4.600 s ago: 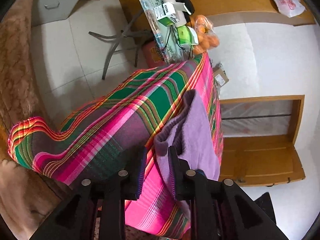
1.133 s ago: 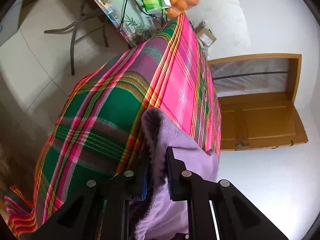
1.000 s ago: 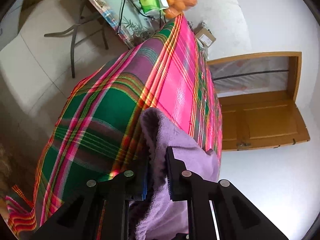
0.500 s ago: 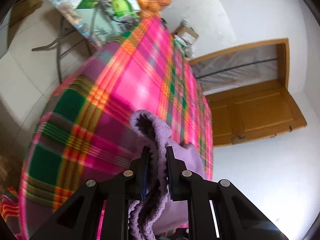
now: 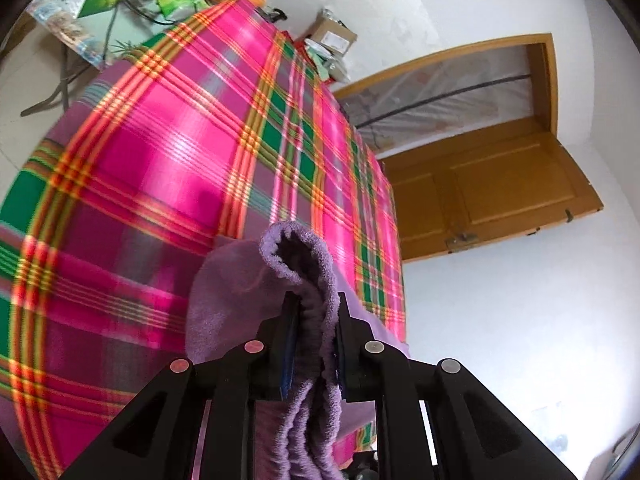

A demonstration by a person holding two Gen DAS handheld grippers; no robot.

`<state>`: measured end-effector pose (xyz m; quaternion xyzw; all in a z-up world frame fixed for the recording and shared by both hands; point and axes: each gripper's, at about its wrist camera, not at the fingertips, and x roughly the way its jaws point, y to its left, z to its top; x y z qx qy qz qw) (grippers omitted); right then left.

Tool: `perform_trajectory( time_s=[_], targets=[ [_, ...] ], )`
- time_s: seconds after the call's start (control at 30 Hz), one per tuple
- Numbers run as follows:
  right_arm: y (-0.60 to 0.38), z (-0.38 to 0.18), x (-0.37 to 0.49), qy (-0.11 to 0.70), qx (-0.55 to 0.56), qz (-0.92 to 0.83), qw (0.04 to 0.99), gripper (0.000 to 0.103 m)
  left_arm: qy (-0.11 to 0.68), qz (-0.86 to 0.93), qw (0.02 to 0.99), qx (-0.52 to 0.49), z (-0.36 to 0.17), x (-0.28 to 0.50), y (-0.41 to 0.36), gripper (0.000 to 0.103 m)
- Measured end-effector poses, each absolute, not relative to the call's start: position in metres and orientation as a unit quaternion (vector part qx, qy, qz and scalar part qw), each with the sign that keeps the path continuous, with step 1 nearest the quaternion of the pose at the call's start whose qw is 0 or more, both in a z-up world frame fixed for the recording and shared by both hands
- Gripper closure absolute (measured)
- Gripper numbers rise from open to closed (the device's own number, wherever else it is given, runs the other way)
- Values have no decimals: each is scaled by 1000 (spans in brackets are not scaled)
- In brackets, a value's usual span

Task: Fold clothes
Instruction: 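Carry the lifted garment edge with both grippers over the garment body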

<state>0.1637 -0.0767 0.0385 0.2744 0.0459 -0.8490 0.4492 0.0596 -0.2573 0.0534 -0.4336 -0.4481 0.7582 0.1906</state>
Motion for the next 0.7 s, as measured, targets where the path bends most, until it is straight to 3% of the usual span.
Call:
perform_trajectory(
  time_s=[0.7],
  targets=[
    [10, 46, 155, -13, 286, -888, 360, 95, -424, 728, 259, -472, 56, 20, -173, 87]
  ],
)
